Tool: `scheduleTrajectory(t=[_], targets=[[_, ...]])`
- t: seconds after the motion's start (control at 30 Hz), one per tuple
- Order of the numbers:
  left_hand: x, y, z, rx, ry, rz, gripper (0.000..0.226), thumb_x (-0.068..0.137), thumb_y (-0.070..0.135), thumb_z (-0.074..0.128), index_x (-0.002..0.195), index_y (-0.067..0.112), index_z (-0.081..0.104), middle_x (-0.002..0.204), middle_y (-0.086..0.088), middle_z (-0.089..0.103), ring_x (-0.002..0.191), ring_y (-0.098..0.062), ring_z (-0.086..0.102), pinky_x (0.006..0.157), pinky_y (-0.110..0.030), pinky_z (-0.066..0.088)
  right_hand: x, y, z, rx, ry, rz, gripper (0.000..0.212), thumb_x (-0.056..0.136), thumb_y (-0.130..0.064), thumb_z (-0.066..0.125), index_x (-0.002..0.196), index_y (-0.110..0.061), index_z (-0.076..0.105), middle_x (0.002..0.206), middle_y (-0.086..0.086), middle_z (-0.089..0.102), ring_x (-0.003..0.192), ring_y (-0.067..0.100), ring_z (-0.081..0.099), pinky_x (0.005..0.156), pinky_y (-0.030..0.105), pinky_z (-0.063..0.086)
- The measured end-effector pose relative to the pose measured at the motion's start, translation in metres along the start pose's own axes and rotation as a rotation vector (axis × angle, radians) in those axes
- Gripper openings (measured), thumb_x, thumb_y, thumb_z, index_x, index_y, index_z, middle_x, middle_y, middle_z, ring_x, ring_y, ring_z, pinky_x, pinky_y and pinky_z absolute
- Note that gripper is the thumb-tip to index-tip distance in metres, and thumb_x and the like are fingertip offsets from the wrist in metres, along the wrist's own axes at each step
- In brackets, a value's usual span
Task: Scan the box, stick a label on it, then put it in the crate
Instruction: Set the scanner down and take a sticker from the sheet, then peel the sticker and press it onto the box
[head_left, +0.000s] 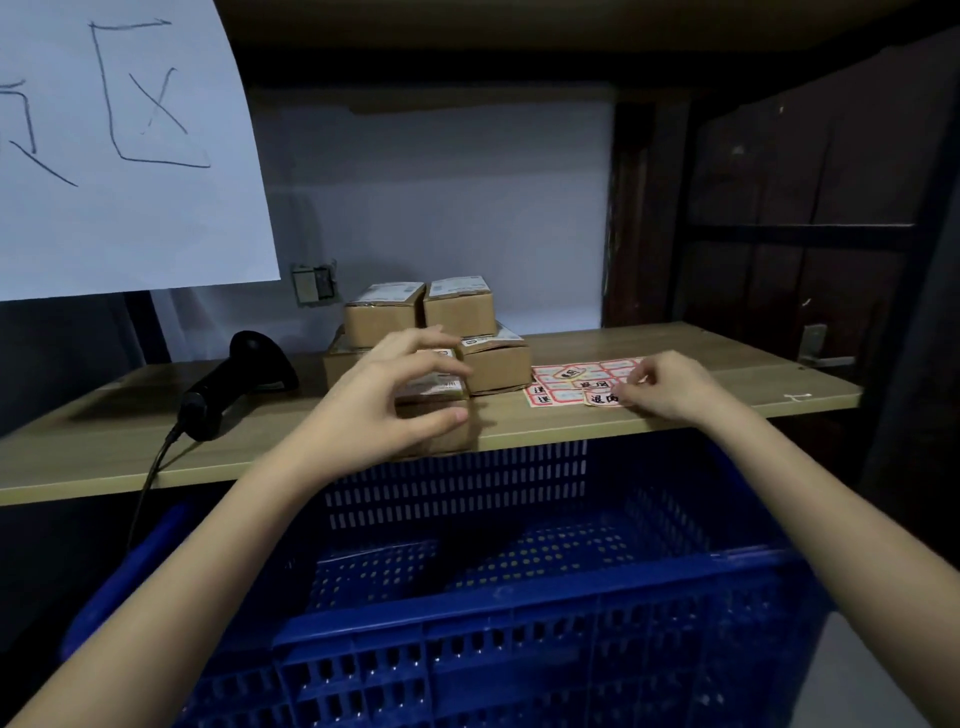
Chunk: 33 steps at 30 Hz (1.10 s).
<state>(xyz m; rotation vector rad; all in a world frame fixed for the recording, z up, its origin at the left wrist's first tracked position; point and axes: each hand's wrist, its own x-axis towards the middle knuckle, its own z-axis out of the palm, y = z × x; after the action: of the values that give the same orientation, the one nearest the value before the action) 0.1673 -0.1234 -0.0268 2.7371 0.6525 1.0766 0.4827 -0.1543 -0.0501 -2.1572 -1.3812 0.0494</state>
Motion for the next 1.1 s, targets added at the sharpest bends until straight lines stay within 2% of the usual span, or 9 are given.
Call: scheduleTrajectory(t=[0.17, 0.33, 0.43, 0.57, 0.73, 0.83, 0.93, 1.0, 1.1], targets=[[0.004, 0.014, 0.017, 0.050, -0.049, 0.033, 0.036, 0.074, 0.049, 0.055, 0.101, 0.027, 0.067, 0.128, 0.008, 0.052, 0.124, -0.012, 0.046, 0.105, -0.030, 0.036, -0.005, 0.006, 0.009, 0.034, 0.048, 0.019, 0.039, 0.076, -0.044, 0.068, 0.097, -0.012, 0.070, 0.100, 0.008, 0.068, 0.103, 0.027, 0.060, 0.081, 0.032, 0.046], [0.005, 0.018, 0.025, 0.074, -0.060, 0.028, 0.031, 0.076, 0.045, 0.055, 0.098, 0.028, 0.069, 0.124, 0.010, 0.053, 0.122, -0.010, 0.046, 0.097, 0.001, 0.019, 0.000, 0.006, 0.011, 0.124, -0.019, 0.012, 0.018, 0.075, -0.033, 0.071, 0.075, -0.016, 0.065, 0.062, -0.006, 0.050, 0.072, 0.020, 0.052, 0.067, 0.028, 0.039], [0.003, 0.020, 0.026, 0.050, -0.056, 0.027, 0.030, 0.077, 0.043, 0.055, 0.097, 0.026, 0.070, 0.124, 0.008, 0.054, 0.127, -0.008, 0.043, 0.103, -0.009, 0.025, 0.001, 0.005, 0.013, 0.285, 0.000, 0.017, 0.025, 0.075, -0.016, 0.072, 0.058, -0.021, 0.055, 0.058, -0.002, 0.053, 0.063, 0.019, 0.051, 0.069, 0.028, 0.041], [-0.001, 0.025, 0.025, 0.030, -0.031, 0.022, 0.030, 0.078, 0.042, 0.054, 0.098, 0.025, 0.068, 0.120, 0.008, 0.056, 0.127, -0.005, 0.042, 0.105, -0.021, 0.031, -0.011, -0.004, 0.008, 0.567, 0.054, -0.027, 0.026, 0.077, -0.005, 0.072, 0.061, -0.019, 0.056, 0.051, -0.003, 0.058, 0.053, 0.010, 0.052, 0.060, 0.022, 0.043], [-0.008, 0.043, 0.025, -0.071, 0.159, -0.103, 0.020, 0.082, 0.034, 0.061, 0.099, 0.025, 0.061, 0.100, 0.008, 0.064, 0.097, -0.004, 0.056, 0.082, -0.012, 0.040, -0.053, -0.046, -0.006, 0.819, 0.111, -0.198, 0.028, 0.079, -0.001, 0.069, 0.074, -0.022, 0.052, 0.044, -0.008, 0.059, 0.036, -0.007, 0.051, 0.044, 0.004, 0.038], [-0.011, 0.055, 0.026, -0.396, 0.247, -0.270, 0.022, 0.080, 0.022, 0.067, 0.093, 0.030, 0.052, 0.092, 0.005, 0.066, 0.080, -0.002, 0.059, 0.070, -0.010, 0.044, -0.084, -0.076, -0.006, 0.897, 0.058, -0.332, 0.036, 0.081, 0.007, 0.063, 0.076, -0.021, 0.042, 0.051, 0.002, 0.052, 0.035, -0.005, 0.045, 0.045, 0.004, 0.035], [-0.016, 0.064, 0.022, -0.666, 0.281, -0.339, 0.024, 0.080, 0.011, 0.066, 0.096, 0.016, 0.048, 0.079, 0.000, 0.063, 0.067, -0.004, 0.058, 0.064, -0.017, 0.047, -0.108, -0.097, 0.004, 0.900, 0.017, -0.432, 0.038, 0.080, 0.006, 0.065, 0.075, -0.023, 0.041, 0.055, 0.002, 0.051, 0.040, -0.004, 0.043, 0.049, 0.006, 0.035], [-0.022, 0.064, 0.018, -0.740, 0.308, -0.349, 0.026, 0.080, 0.002, 0.064, 0.098, 0.007, 0.047, 0.069, -0.003, 0.062, 0.053, 0.003, 0.059, 0.055, -0.012, 0.048, -0.118, -0.106, 0.012, 0.894, -0.020, -0.467, 0.035, 0.079, 0.001, 0.069, 0.076, -0.024, 0.044, 0.056, -0.002, 0.056, 0.046, -0.002, 0.042, 0.052, 0.008, 0.036], [-0.034, 0.054, 0.010, -0.696, 0.356, -0.390, 0.024, 0.080, -0.005, 0.063, 0.089, 0.012, 0.048, 0.055, 0.004, 0.064, 0.049, -0.002, 0.058, 0.054, -0.016, 0.052, -0.127, -0.115, 0.016, 0.968, -0.080, -0.486, 0.028, 0.077, -0.004, 0.071, 0.080, -0.024, 0.052, 0.054, -0.005, 0.063, 0.049, 0.000, 0.048, 0.054, 0.010, 0.039]])
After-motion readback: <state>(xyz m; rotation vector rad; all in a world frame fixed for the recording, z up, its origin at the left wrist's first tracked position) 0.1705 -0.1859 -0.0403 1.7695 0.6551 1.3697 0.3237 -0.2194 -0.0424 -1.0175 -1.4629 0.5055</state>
